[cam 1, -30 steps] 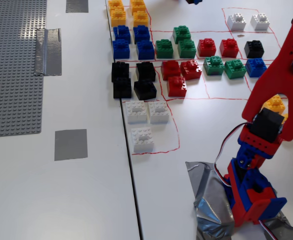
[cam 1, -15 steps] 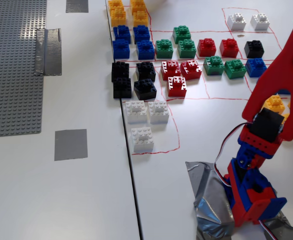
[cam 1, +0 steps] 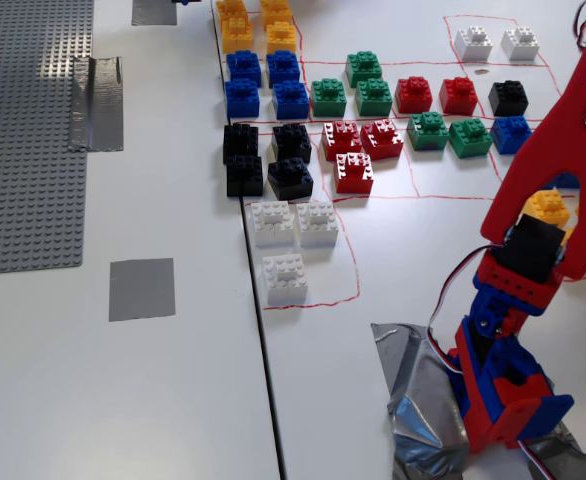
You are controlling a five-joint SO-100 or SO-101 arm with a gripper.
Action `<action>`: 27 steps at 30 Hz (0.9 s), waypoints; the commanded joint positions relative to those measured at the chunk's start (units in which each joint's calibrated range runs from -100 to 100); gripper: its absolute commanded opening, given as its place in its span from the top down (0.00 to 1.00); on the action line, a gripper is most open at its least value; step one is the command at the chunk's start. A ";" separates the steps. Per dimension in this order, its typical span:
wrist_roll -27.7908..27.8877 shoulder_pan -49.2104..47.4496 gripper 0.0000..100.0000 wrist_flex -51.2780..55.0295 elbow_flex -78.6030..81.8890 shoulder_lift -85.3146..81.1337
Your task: Grab the block and put it in the grey marker
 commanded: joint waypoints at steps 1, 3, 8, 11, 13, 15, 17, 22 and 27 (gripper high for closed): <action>-0.44 -1.17 0.74 1.25 -5.63 -1.65; -0.49 -1.56 0.74 1.50 -5.90 -1.49; -0.49 -1.76 0.74 1.98 -5.18 -1.57; -0.49 -1.66 0.74 1.98 -4.90 -1.57; -0.44 -1.56 0.74 1.90 -4.63 -1.57; -0.44 -1.56 0.74 1.82 -4.63 -1.49; -0.44 -1.56 0.74 1.82 -5.00 -1.07; -0.24 -1.66 0.73 1.74 -5.27 -0.25; -0.05 -1.46 0.73 1.74 -6.27 0.66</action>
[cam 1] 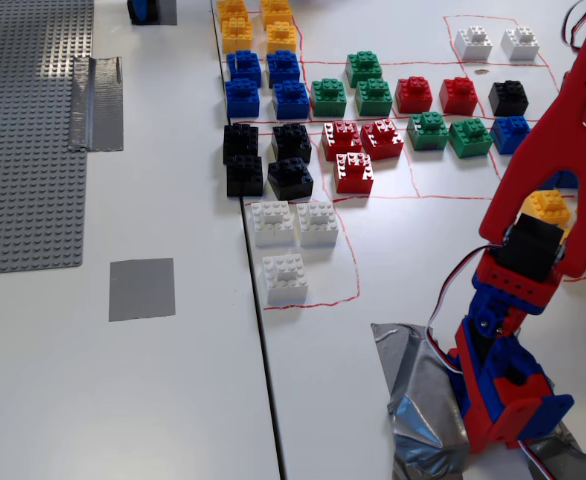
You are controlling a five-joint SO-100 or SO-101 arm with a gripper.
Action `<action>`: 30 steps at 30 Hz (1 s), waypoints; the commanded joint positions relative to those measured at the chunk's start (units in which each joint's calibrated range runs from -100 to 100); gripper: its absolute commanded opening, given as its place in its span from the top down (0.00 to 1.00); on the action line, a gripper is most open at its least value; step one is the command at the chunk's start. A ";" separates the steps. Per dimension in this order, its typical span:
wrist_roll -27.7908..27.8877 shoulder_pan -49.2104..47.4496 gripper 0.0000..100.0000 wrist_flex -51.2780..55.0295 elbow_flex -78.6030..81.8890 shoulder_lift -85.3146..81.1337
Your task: Grab the block and put it in the grey marker
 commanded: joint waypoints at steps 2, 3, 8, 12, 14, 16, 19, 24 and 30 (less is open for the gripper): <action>-0.05 -0.14 0.73 0.93 -5.09 -1.85; -0.05 -0.05 0.73 0.93 -5.09 -1.76; 0.10 0.94 0.73 0.93 -5.27 -0.94; 0.34 1.62 0.73 0.93 -5.36 -0.44; 0.34 1.82 0.73 0.93 -5.54 -0.11; 0.39 2.02 0.73 0.93 -5.72 0.22; 0.63 2.51 0.74 1.01 -5.81 0.71; 0.73 3.00 0.74 1.26 -7.36 2.03; 0.39 3.00 0.74 2.47 -10.08 4.18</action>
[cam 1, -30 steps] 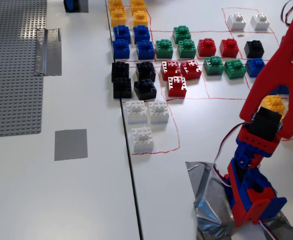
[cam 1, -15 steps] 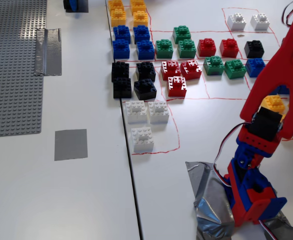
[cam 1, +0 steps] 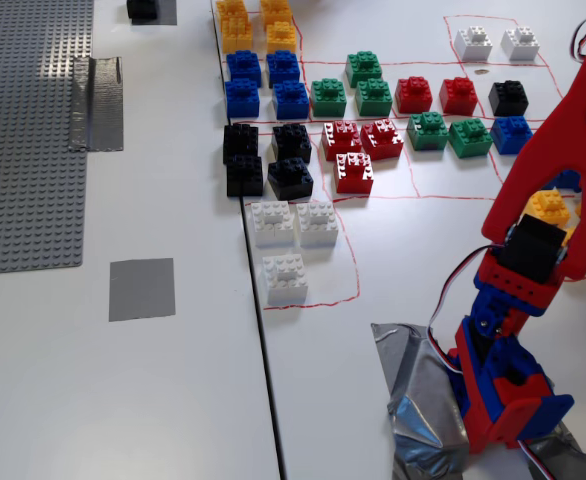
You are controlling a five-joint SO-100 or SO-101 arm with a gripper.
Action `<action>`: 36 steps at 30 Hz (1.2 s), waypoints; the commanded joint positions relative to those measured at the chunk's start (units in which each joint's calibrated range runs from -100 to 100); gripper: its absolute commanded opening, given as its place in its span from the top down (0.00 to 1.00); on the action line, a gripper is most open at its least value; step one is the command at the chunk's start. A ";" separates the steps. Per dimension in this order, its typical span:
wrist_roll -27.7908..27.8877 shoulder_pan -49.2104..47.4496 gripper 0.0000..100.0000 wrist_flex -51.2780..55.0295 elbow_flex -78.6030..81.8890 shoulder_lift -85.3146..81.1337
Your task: Grab the block and put it in the grey marker
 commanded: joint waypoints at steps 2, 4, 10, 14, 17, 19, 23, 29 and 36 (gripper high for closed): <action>0.15 0.97 0.75 1.42 -5.81 -1.92; 0.10 1.07 0.77 1.67 -6.63 -1.42; 0.78 0.87 1.00 2.88 -7.99 -0.43; 0.63 0.09 1.00 3.86 -8.17 -0.60; 0.54 -0.50 1.00 5.24 -8.81 -1.26; 0.39 -0.89 1.00 6.13 -8.90 -2.50; 0.63 -0.99 1.00 7.83 -8.81 -5.55; 2.00 -0.01 1.00 10.02 -8.72 -10.99; 3.22 -0.70 1.00 11.65 -6.72 -18.50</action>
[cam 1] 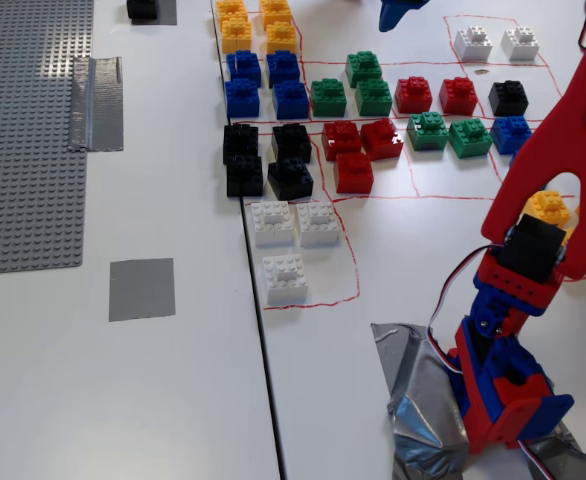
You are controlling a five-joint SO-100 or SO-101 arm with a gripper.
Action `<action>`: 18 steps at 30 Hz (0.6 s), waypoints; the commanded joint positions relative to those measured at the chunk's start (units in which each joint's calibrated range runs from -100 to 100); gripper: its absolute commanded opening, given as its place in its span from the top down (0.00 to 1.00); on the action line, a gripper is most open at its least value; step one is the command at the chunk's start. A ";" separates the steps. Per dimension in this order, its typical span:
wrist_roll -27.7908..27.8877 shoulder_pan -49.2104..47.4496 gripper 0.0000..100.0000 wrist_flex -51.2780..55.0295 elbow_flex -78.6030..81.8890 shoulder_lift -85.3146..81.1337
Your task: Grab the block and put it in the grey marker
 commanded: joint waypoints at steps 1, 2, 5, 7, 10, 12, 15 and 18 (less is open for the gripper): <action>0.54 -0.82 1.00 1.78 -1.82 -8.73; 0.54 -1.31 1.00 1.94 -1.45 -9.64; 0.78 -3.37 1.00 2.18 0.36 -12.77; 1.07 -5.33 1.00 2.26 1.45 -14.92; 1.56 -8.77 1.00 2.34 3.45 -18.38; 1.66 -11.52 1.00 2.34 5.72 -21.10; 1.61 -16.33 1.00 2.34 9.17 -24.90; 1.56 -21.92 1.00 2.43 11.63 -27.79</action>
